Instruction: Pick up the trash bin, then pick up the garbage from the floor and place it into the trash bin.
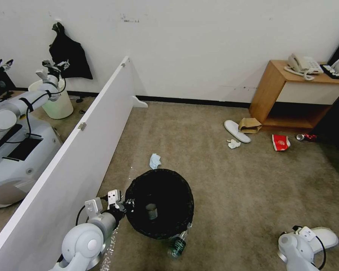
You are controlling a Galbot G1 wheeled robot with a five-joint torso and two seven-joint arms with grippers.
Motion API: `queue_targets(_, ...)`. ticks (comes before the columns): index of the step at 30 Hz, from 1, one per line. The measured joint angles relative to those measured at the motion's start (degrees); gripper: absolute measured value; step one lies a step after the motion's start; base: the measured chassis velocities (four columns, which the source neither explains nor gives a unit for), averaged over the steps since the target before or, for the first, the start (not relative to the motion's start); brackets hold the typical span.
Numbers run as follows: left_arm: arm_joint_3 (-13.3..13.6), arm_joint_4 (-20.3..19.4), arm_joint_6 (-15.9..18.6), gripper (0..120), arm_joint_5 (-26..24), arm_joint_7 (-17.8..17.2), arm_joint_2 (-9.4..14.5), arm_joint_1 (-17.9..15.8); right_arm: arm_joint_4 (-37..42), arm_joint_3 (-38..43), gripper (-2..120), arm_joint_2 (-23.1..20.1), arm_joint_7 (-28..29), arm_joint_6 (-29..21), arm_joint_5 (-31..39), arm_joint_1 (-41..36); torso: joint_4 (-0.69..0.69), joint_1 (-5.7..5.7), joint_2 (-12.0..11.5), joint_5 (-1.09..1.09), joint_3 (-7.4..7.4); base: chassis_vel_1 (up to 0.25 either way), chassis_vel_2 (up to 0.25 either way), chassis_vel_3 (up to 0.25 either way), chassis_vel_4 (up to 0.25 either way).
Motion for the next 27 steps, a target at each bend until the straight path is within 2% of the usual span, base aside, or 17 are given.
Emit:
queue_targets(1,0.0,0.0,0.0,2,0.0,0.0,0.0,0.0,-0.1,0.0,7,0.0,-0.1,0.0,0.0,0.1,0.00,0.00,0.0,0.00,0.00,0.000,0.000,0.000,0.000)
queue_targets(2,0.0,0.0,0.0,2,0.0,0.0,0.0,0.0,-0.1,0.0,7,0.0,-0.1,0.0,0.0,0.1,0.00,0.00,0.0,0.00,0.00,0.000,0.000,0.000,0.000)
queue_targets(4,0.0,0.0,0.0,2,0.0,0.0,0.0,0.0,-0.2,0.0,0,-0.1,-0.1,0.0,-0.1,0.1,0.00,0.00,0.0,0.02,0.00,0.000,0.000,0.000,0.000)
queue_targets(18,0.3,-0.2,-0.1,2,0.2,0.0,-0.3,0.0,1.0,0.0,0,-0.5,-0.2,0.3,-0.2,-1.3,0.00,0.00,0.0,0.04,0.00,0.000,0.000,0.000,0.000)
queue_targets(27,0.3,-0.5,-0.1,2,0.4,0.2,-0.1,0.1,8.6,0.0,0,-1.7,3.1,0.4,0.8,-5.9,-0.04,0.00,0.0,0.03,0.01,0.000,0.000,0.000,0.000)
